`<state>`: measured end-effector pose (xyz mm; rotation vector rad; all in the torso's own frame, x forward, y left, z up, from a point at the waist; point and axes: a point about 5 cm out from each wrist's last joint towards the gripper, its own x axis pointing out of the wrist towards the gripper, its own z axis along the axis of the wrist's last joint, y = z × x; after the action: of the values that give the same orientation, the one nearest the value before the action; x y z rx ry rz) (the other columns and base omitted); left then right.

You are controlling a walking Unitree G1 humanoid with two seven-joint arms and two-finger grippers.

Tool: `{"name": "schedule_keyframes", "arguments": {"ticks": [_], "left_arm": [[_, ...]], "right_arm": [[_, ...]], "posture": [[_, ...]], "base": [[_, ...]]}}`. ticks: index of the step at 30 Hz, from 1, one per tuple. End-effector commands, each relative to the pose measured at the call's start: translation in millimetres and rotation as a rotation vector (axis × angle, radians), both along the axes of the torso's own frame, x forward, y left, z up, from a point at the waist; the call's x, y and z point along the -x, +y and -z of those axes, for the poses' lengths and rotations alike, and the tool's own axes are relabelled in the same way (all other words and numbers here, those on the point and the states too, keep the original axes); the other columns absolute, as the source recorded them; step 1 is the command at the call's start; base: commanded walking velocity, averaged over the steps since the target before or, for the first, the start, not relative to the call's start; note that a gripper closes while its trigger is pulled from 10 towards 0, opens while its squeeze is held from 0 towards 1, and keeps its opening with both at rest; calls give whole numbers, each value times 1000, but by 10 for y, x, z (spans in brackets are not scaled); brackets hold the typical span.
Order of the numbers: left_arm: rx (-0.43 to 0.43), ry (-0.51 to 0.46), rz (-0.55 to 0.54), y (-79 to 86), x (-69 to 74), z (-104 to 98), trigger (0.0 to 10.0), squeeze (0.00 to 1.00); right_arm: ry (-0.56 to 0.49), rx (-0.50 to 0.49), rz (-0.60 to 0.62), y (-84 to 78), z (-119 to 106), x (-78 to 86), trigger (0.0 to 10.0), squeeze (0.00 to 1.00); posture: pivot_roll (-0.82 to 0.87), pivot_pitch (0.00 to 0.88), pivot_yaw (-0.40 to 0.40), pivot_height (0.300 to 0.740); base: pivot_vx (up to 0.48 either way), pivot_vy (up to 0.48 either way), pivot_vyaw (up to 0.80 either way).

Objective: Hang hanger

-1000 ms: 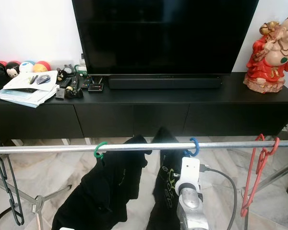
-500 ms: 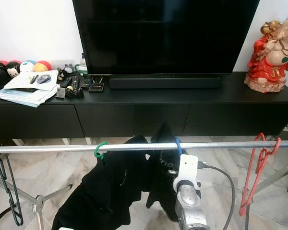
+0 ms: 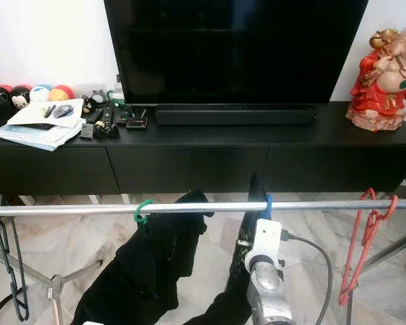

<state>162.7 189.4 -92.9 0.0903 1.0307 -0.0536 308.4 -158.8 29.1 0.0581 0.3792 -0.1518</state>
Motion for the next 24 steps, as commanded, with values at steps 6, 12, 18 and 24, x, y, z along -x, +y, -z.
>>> {"name": "schedule_keyframes", "arguments": {"ticks": [6,12,18,24], "left_arm": [[-13,15,18,23,37,13,10000,0],[-14,15,19,23,36,13,10000,0],[-16,15,22,25,34,12,10000,0],[-15,16,22,22,34,12,10000,0]], "right_arm": [[-68,-31,15,13,-101,-56,0,0],[-138,-26,58,-48,-178,-61,0,0],[-246,-9,82,-92,-304,-51,0,0],[-261,19,56,-78,-266,58,0,0]], "posture": [[85,0,23,740],[85,0,23,740],[83,0,26,740],[79,0,22,740]], "base": [[0,0,0],[0,0,0],[0,0,0],[0,0,0]]}}
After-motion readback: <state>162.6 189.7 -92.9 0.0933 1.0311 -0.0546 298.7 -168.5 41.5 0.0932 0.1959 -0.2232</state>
